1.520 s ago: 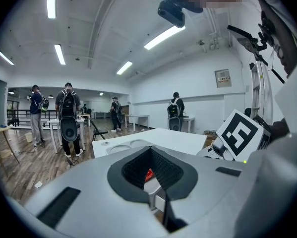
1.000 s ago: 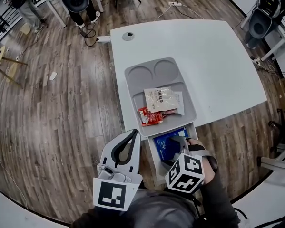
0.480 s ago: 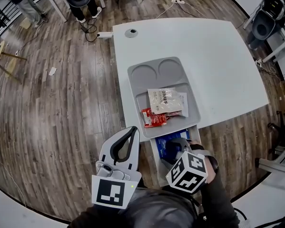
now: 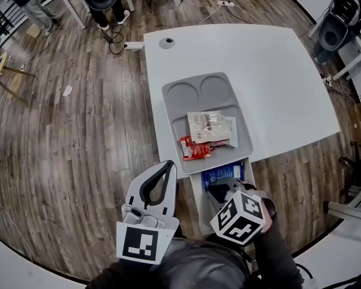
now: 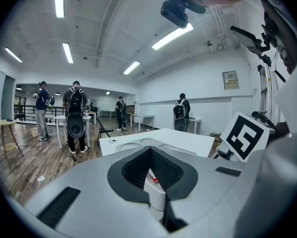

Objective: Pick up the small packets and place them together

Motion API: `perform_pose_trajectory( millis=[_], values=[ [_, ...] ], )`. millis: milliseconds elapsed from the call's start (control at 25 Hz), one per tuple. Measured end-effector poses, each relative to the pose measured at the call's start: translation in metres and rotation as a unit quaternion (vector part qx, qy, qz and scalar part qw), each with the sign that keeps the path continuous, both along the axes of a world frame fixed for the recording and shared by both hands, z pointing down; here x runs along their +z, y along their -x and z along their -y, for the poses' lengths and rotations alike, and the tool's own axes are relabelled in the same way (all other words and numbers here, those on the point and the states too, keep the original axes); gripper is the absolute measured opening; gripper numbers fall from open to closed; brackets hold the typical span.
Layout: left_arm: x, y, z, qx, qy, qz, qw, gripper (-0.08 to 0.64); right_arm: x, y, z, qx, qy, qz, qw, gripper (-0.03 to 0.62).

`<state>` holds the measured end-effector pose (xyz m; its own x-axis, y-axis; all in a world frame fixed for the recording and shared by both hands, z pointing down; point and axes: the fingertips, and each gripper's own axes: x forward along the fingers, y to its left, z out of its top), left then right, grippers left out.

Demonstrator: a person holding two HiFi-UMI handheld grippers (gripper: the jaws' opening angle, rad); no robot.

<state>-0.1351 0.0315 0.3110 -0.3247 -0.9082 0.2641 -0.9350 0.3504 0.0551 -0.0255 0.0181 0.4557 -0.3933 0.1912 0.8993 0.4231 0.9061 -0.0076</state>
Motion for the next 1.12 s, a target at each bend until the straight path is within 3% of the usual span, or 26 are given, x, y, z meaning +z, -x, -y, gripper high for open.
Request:
perform_pose_trajectory(
  millis=[360,1120],
  values=[
    [-0.009,-0.009,0.001,0.009,-0.006,0.007,0.9999,0.000,-0.044,-0.003,-0.003,0.012,0.011,0.052,0.998,0.014],
    [-0.062,-0.055,-0.002,0.017,-0.038,0.054,0.9976,0.000,-0.109,-0.022,-0.005,-0.001,-0.020,0.125,0.992,0.006]
  ],
)
